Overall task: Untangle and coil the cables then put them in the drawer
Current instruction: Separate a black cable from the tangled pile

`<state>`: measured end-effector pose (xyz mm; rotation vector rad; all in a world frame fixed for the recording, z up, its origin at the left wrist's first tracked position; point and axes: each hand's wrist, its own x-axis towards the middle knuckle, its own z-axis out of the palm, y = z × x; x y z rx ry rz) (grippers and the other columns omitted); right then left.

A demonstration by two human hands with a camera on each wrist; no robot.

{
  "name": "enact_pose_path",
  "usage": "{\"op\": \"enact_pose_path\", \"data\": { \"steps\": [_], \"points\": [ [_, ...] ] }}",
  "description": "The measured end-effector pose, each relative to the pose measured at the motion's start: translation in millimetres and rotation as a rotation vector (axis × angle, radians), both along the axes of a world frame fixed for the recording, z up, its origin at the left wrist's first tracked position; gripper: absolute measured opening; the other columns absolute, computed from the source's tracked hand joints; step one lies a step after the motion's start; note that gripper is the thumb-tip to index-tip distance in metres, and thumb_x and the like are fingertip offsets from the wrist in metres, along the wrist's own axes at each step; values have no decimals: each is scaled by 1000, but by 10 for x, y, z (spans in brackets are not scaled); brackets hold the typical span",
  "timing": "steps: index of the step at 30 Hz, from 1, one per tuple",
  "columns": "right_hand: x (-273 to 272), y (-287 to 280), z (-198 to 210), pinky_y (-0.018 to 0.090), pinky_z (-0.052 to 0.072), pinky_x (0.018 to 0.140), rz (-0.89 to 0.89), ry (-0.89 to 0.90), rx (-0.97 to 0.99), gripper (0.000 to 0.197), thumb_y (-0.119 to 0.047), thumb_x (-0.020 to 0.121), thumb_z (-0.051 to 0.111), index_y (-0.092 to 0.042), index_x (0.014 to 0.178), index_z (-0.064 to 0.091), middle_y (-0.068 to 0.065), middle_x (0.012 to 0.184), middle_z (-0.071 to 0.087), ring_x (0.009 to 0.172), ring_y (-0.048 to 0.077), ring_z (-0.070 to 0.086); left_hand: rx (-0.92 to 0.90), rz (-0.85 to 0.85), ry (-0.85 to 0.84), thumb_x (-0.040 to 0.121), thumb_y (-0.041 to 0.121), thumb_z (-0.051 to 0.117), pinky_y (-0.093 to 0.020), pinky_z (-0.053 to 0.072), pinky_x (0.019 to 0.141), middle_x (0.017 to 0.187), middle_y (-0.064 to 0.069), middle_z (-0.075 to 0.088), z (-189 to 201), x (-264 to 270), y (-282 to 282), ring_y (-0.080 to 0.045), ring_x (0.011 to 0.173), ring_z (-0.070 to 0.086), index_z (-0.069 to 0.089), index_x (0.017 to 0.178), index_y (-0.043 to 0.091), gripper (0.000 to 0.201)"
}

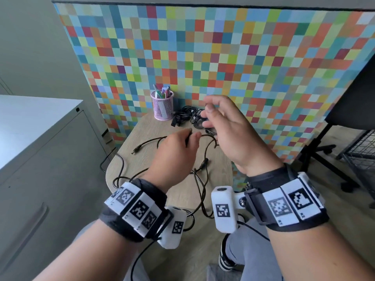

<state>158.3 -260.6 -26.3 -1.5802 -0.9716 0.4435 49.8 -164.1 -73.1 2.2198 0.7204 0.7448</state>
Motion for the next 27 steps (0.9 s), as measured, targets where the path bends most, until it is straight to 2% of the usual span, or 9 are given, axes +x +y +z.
{"op": "enact_pose_path", "data": {
  "steps": [3,5,9,12,15,18,22,24,27],
  "points": [
    [81,42,-141,35,46,109,44,-131,-137,34,-26,107,53,-29,141,54,-12,123,62,120,9,60,-159,43,-216,107,36,46,-44,46,53,59,3,49,95,-33,82,-20,53,46,53,76,12,40],
    [132,60,-254,41,46,112,99,-218,-200,30,-26,105,56,-35,134,58,-16,123,65,120,7,61,-263,22,-288,109,31,44,-35,42,49,55,8,45,224,-96,122,-17,51,43,49,73,12,41],
    [145,0,-273,38,55,91,124,-272,-151,18,-26,105,58,-34,97,72,-19,76,68,84,5,67,-492,-150,-395,112,26,39,-25,37,49,49,9,35,388,-225,204,-14,46,31,47,74,13,41],
    [210,-91,-218,39,55,80,100,-308,-58,27,-24,106,56,-27,85,71,-5,73,71,77,18,71,-671,-308,-400,112,27,38,-25,30,48,52,5,29,389,-346,270,-13,46,22,48,77,11,39],
    [322,-134,-204,38,53,65,98,-250,42,27,-22,108,54,-12,87,68,6,60,61,57,24,64,-664,-473,-195,102,34,46,-33,22,49,50,2,32,323,-435,286,-14,44,26,53,74,11,37],
    [340,-127,-242,24,35,46,180,-141,93,28,-19,109,51,-6,91,68,0,54,37,45,12,34,-683,-586,-138,97,32,50,-29,24,46,47,3,32,260,-451,216,-12,40,28,61,68,15,36],
    [276,-144,-316,19,25,47,245,-112,38,33,-26,108,47,-3,100,69,1,59,27,52,16,27,-939,-601,-501,103,31,42,-25,30,44,52,4,21,340,-453,210,-11,40,18,56,75,17,34],
    [268,-177,-376,20,27,48,244,-112,25,30,-22,109,44,-4,104,68,5,62,28,53,13,28,-993,-547,-647,108,34,35,-24,40,48,52,8,30,417,-458,250,-8,37,26,51,81,19,35],
    [265,-175,-505,31,39,58,201,-272,-76,26,-27,111,45,-26,106,70,-8,61,44,57,14,40,-1029,-455,-766,109,34,31,-25,50,56,57,4,50,475,-430,228,-12,44,49,48,84,17,34]
  ]
}}
